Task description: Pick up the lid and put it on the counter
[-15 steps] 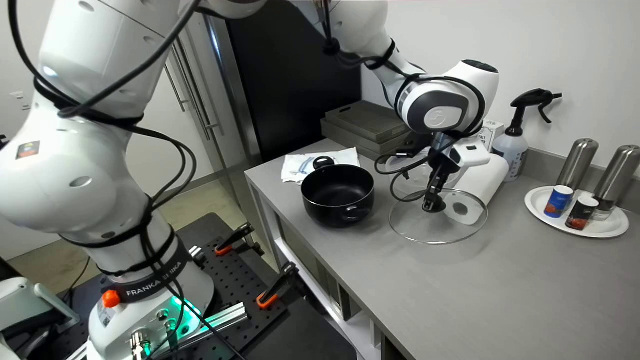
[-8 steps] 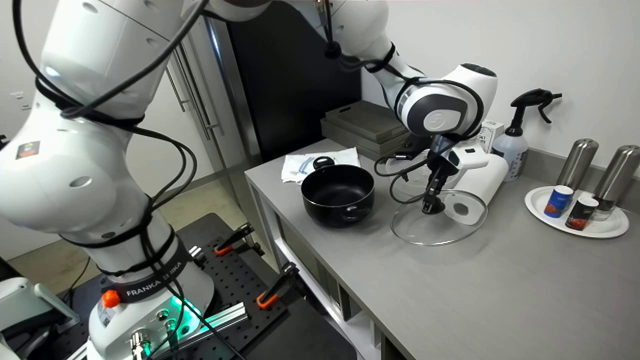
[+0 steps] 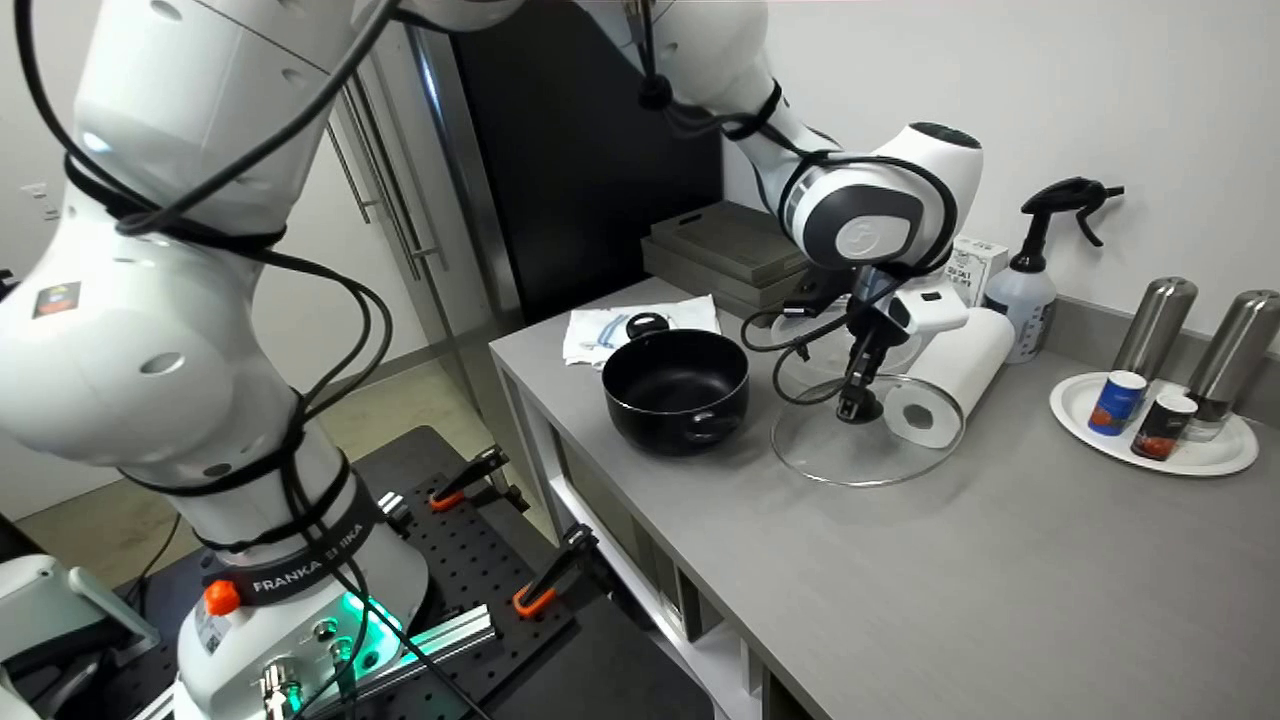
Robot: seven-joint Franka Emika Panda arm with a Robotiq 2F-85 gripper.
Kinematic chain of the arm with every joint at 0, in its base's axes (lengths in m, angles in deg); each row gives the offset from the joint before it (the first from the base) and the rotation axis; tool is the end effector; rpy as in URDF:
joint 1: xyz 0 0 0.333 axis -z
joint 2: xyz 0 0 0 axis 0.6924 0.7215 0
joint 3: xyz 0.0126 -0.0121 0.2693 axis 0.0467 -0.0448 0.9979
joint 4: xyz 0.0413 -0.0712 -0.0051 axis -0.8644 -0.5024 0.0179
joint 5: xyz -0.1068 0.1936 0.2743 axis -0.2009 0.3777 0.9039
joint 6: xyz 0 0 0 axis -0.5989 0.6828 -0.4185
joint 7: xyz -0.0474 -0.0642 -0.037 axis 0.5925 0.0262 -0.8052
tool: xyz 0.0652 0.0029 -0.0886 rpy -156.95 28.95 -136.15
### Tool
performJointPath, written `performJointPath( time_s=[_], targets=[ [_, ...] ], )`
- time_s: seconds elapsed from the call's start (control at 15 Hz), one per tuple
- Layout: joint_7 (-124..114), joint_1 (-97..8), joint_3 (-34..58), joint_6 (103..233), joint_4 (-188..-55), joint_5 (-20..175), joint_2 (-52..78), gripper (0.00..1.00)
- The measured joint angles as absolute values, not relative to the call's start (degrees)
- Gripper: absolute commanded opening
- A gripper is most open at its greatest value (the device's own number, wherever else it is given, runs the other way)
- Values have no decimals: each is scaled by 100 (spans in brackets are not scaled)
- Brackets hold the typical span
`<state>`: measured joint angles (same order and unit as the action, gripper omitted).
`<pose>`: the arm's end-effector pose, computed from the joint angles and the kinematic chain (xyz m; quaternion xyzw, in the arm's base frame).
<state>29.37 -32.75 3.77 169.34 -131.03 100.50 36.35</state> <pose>0.5459 -0.2258 0.1559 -0.7921 0.6075 0.0444 0.0405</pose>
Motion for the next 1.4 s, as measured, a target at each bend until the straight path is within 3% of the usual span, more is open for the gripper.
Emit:
performJointPath(
  time_s=[1.4],
  targets=[
    [2836, -3160, 384, 17483, -14345, 10101, 3141, 25]
  ],
)
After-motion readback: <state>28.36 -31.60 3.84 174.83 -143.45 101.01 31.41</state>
